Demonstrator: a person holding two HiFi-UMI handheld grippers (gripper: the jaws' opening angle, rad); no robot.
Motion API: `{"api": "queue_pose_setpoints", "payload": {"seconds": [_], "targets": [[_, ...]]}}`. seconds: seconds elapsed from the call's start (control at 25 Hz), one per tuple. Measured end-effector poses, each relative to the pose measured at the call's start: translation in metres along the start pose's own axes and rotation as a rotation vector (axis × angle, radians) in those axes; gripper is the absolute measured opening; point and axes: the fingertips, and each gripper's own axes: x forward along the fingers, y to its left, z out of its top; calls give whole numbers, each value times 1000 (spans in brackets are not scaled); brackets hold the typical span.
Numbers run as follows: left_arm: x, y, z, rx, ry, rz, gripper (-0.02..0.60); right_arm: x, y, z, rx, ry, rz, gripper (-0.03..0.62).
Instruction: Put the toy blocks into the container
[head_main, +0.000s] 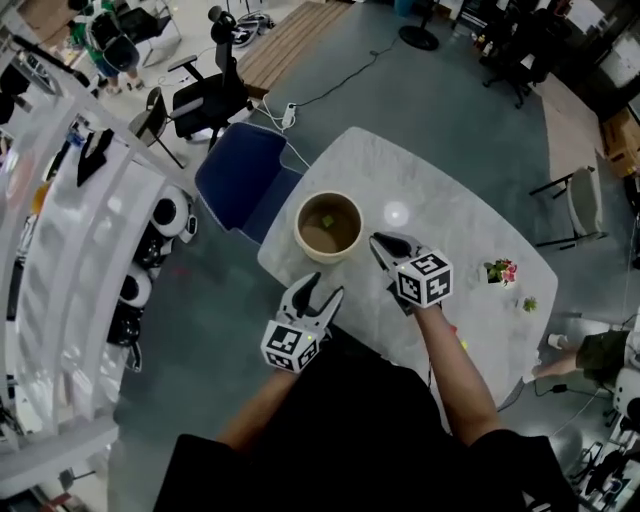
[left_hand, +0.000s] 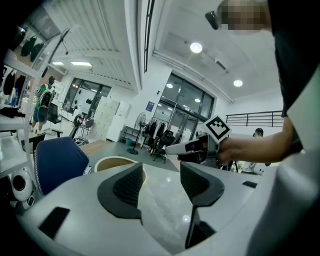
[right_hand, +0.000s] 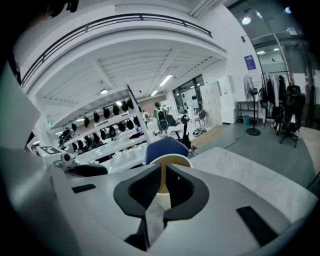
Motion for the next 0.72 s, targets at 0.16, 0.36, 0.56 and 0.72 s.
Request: {"api": "queue_pose_setpoints", "payload": {"seconds": [0.16, 0.36, 0.56, 0.72], "targets": [[20, -35, 0, 27, 0, -39, 213, -47, -10, 2, -72, -52, -59, 8], [45, -79, 0, 29, 1, -74, 216, -110, -30, -12, -60, -119, -136, 5], [64, -123, -8, 38, 15, -120, 216, -176, -56, -35, -3, -185, -203, 3], [87, -160, -16, 66, 43, -180, 216, -227, -79, -50, 20, -228, -257, 3]]}}
